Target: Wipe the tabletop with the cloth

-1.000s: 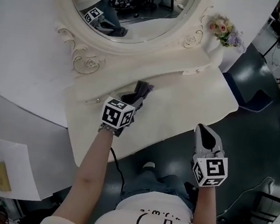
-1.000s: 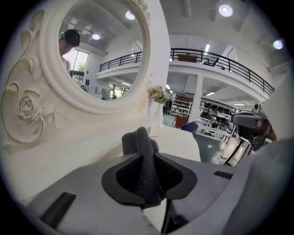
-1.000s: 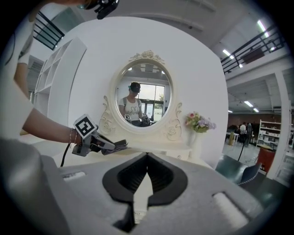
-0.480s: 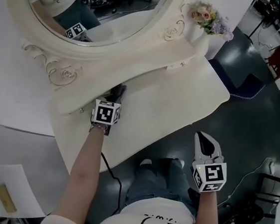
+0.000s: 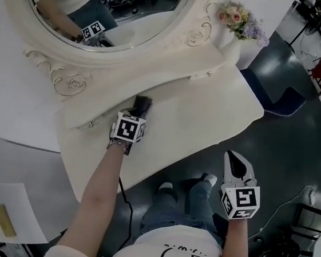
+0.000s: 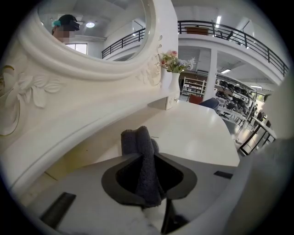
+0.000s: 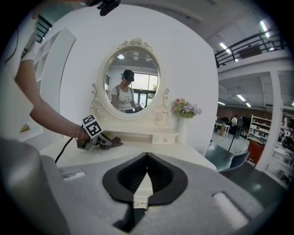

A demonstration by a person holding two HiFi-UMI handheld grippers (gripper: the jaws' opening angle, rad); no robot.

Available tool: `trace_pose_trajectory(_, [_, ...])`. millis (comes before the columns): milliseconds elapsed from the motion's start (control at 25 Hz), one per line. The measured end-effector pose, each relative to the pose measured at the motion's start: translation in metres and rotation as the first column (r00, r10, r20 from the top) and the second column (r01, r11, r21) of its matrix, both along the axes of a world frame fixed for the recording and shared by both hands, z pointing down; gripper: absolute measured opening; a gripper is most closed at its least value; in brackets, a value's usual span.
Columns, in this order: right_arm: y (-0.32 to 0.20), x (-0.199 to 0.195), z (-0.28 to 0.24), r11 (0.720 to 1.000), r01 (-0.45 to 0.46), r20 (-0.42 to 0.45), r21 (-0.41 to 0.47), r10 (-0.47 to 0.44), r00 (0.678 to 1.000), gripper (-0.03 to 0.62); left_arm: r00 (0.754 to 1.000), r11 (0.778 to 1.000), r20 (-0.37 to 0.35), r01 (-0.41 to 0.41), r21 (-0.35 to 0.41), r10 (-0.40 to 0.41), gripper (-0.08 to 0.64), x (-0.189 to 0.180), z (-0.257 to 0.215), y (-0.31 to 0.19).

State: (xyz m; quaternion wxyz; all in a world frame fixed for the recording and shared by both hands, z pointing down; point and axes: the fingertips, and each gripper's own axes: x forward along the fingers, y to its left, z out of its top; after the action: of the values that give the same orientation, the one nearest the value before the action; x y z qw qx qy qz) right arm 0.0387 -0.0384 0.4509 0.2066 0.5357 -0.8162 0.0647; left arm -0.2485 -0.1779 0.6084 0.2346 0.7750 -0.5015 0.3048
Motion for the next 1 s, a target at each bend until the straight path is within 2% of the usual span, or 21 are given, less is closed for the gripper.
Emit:
trace_pose_trajectory(200, [0.0,0.011,-0.002,1.0,0.002,0.019,0.007,-0.003,1.0,-0.002,0.998,0.998,-0.006,-0.063,-0.007,0.063,0.077,0.043,0.0,0.006])
trace_pose_trajectory(600, [0.012,0.036,0.003,0.998,-0.055,0.055,-0.003,0.055,0.997,-0.002,0.982,0.984,-0.079,-0.176,-0.019,0.174,0.077,0.116,-0.002,0.032])
trace_pose_trajectory(760, [0.012,0.036,-0.001,0.998,-0.069,0.072,0.007,0.068,0.995,-0.002,0.96,0.968,-0.142,-0.249,-0.036,0.242,0.077,0.151,-0.006,0.057])
trace_pose_trajectory(1000, [0.014,0.033,-0.001,0.996,-0.085,0.072,0.01,0.084,0.994,-0.002,0.908,0.93,-0.245,-0.364,-0.056,0.34,0.077,0.21,-0.009,0.098])
